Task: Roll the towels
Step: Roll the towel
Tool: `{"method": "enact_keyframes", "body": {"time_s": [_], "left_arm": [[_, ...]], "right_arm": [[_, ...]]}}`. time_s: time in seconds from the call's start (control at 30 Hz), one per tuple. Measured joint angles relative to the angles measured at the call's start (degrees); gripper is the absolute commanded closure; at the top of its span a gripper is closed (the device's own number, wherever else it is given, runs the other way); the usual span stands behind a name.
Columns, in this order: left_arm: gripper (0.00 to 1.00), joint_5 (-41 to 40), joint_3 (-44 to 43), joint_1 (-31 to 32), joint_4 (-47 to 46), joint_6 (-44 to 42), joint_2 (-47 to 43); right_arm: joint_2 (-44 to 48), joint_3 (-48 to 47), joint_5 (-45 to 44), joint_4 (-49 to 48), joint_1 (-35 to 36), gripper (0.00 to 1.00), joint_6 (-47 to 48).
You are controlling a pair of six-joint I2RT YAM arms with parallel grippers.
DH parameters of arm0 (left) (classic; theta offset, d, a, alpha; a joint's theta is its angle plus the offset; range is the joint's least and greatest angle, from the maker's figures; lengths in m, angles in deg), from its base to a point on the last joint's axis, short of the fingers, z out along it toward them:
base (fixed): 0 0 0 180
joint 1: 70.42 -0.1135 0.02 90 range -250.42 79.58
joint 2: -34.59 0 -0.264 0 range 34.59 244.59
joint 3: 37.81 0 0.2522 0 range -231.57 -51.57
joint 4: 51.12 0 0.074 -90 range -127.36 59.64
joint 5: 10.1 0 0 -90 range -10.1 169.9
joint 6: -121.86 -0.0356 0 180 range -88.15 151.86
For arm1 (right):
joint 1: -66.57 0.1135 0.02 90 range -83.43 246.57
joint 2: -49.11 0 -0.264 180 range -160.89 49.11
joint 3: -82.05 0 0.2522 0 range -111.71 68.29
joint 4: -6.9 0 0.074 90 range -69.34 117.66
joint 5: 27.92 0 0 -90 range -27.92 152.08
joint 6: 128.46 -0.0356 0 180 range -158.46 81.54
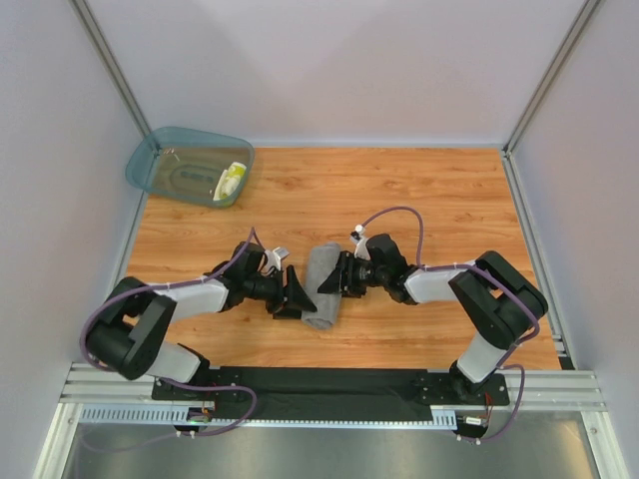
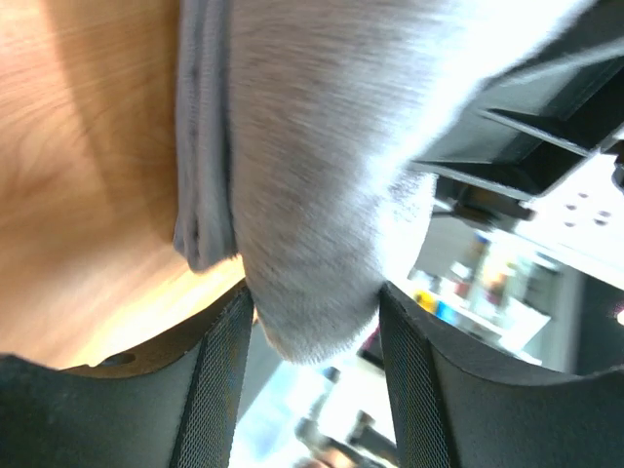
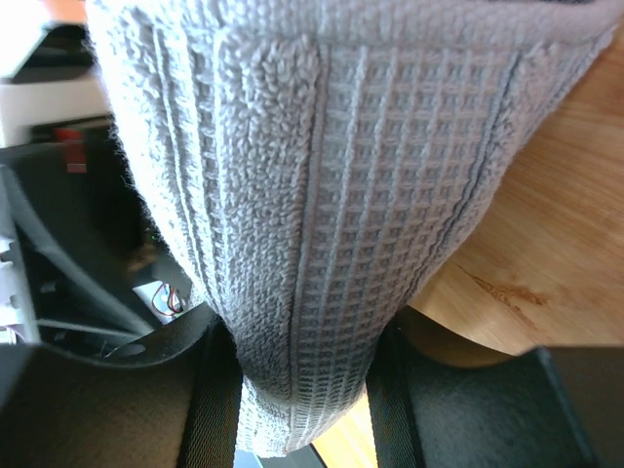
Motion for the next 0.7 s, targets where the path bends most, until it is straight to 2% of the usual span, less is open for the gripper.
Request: {"method": "enact_keyframes", "body": {"time_s": [0.13, 0.33, 0.47, 0.7], "left_arm": [[0.38, -7.54, -2.82, 0.02, 14.80, -8.57, -10.60], [0.36, -16.37, -3.72, 0.04, 24.92, -15.13, -21.49], [0.35, -19.06, -4.22, 0.04, 23.96, -16.06, -20.20], [0.35, -20.41, -4.24, 1.44, 14.58, -15.52, -8.72]], "right_arm": [[0.74, -0.70, -0.04, 2.14, 0.22, 0.68, 0.87], [1.73, -1.05, 0.15, 4.52, 0.31, 0.69, 2.27], [2.47, -1.05, 0.50, 5.57, 0.55, 0.69, 2.69], [2.99, -1.99, 0.90, 7.96, 1.75, 0.69, 3.34]]}}
